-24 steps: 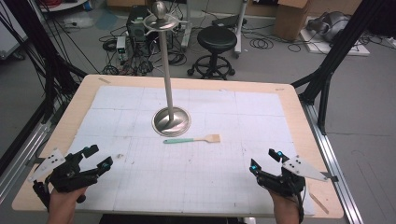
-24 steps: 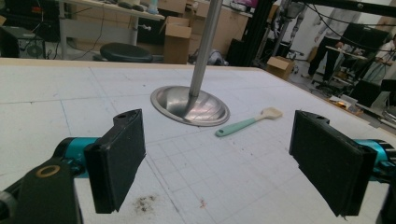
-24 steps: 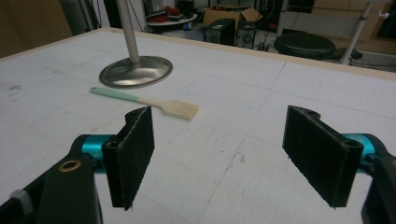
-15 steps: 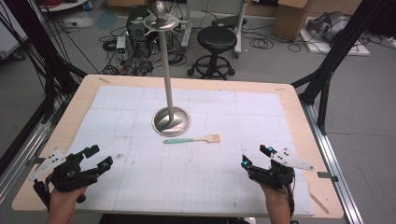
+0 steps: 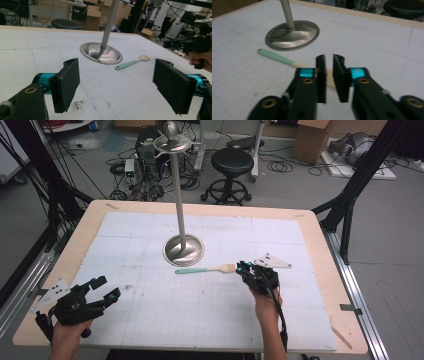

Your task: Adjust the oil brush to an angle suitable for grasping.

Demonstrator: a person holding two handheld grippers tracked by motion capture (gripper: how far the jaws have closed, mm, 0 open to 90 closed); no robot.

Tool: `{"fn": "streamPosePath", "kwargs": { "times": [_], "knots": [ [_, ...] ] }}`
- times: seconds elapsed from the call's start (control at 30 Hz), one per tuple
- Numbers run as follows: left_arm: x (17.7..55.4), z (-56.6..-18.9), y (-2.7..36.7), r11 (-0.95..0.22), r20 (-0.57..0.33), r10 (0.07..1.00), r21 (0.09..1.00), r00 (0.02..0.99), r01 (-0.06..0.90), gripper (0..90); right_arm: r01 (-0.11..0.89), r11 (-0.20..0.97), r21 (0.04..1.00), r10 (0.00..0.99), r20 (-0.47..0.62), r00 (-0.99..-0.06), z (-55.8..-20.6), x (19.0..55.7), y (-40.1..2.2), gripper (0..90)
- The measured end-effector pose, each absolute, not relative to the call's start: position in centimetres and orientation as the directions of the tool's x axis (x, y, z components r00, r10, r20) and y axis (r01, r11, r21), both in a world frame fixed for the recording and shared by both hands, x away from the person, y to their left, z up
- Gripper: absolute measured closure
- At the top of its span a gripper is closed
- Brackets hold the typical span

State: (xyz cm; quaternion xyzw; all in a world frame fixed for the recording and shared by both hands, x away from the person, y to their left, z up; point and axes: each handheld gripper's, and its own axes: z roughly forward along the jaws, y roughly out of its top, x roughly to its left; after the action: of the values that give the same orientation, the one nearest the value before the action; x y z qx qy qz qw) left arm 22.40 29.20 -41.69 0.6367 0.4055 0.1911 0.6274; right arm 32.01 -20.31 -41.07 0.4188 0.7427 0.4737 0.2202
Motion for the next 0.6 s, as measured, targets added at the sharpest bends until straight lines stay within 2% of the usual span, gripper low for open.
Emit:
{"fn": "streamPosePath", "kwargs": {
  "times": [0.33,0.6],
  "knots": [
    [22.4,-41.7,29.3,0.122,-0.276,0.749,0.951,0.602,0.284,22.2,0.489,0.287,0.824,0.817,0.056,-0.574,-42.3,37.3,-15.5,89.6],
    [22.5,-41.8,29.7,0.137,-0.291,0.75,0.947,0.594,0.291,22.2,0.552,0.348,0.758,0.807,0.057,-0.588,-44.4,39.3,-12.9,89.6]
  ]
}}
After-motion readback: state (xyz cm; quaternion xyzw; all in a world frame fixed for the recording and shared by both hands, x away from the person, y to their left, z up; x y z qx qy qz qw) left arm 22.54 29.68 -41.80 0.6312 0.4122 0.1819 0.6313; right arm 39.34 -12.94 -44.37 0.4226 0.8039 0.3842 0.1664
